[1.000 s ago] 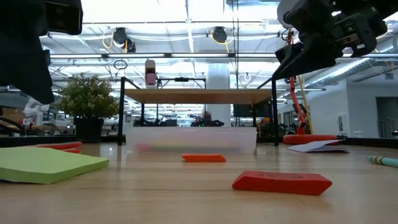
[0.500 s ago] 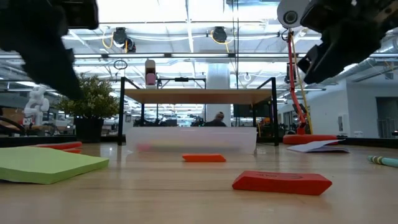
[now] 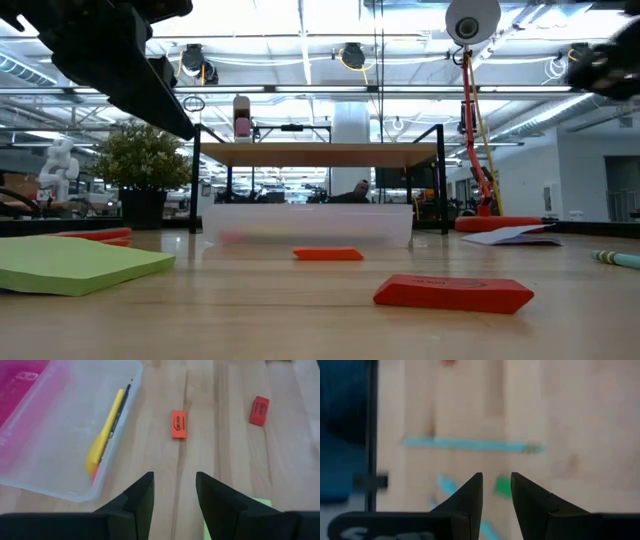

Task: Pack school essentials
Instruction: Put the blue pen into the supply box

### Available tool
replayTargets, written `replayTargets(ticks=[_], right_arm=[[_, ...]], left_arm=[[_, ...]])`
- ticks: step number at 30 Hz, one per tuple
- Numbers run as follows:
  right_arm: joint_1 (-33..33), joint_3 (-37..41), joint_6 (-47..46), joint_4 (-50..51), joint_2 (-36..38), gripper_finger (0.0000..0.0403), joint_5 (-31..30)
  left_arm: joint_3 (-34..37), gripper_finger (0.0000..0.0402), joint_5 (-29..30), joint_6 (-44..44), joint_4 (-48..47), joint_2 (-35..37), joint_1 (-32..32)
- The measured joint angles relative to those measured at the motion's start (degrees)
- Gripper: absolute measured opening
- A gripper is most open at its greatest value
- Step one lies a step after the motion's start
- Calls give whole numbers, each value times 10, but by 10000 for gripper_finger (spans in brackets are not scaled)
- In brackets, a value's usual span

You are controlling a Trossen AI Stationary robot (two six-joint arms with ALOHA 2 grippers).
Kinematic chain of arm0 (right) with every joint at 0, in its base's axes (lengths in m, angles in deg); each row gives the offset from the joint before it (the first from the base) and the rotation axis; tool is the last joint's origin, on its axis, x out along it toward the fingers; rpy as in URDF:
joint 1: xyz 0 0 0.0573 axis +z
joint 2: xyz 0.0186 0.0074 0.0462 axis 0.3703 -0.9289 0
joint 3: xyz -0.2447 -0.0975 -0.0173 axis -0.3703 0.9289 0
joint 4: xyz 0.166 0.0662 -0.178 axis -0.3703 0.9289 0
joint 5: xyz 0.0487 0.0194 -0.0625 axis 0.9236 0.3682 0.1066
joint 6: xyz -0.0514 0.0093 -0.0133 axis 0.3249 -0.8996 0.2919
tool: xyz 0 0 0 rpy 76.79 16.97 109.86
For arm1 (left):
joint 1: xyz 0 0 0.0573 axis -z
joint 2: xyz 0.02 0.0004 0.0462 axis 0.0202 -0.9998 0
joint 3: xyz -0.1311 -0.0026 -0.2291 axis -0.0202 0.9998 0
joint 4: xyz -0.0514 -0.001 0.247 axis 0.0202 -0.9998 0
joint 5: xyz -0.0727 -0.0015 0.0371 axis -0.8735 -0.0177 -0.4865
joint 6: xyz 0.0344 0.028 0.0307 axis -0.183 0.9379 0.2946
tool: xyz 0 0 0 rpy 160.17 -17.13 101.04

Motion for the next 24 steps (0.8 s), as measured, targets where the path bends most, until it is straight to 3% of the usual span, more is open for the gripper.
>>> replayTargets(ticks=[7,18,24], right_arm=[[70,8,-14,2,-47,94,17],[71,20,23,-2,-98,146,47],[71,20,66,0,-113,139,48]], left_arm=[[0,147,9,17,2,0,6],[0,147,9,33,2,0,6],[0,147,9,45,2,0,5]])
